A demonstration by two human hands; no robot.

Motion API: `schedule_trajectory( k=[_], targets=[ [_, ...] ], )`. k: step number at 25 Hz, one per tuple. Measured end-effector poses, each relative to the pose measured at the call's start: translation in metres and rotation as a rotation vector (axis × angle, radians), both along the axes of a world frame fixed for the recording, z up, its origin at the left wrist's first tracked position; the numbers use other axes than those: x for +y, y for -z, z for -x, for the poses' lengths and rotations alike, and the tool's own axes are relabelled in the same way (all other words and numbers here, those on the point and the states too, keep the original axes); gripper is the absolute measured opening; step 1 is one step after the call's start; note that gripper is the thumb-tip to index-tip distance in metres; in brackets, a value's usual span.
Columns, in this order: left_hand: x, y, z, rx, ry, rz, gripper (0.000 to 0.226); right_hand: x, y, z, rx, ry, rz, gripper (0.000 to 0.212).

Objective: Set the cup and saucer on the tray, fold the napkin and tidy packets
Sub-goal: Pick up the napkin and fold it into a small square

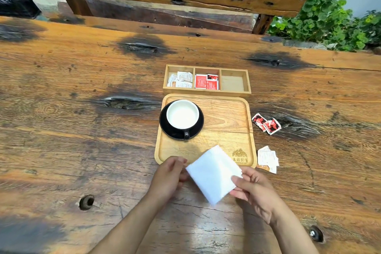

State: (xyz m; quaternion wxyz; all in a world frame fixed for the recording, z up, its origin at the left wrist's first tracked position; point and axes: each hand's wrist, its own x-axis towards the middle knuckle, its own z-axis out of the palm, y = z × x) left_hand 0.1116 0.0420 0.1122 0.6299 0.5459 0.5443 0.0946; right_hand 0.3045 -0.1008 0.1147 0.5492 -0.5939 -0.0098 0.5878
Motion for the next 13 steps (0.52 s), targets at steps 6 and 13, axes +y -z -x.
schedule_trajectory(
  k=[6,13],
  targets=[
    [-0.045,0.053,0.027,0.445,0.543,-0.768,0.037,0.042,-0.011,-0.035,0.000,0.358,-0.040,0.014],
    [-0.057,0.090,0.037,0.724,0.664,-0.837,0.061,0.091,-0.003,-0.061,0.091,0.501,-0.052,0.016]
  ],
)
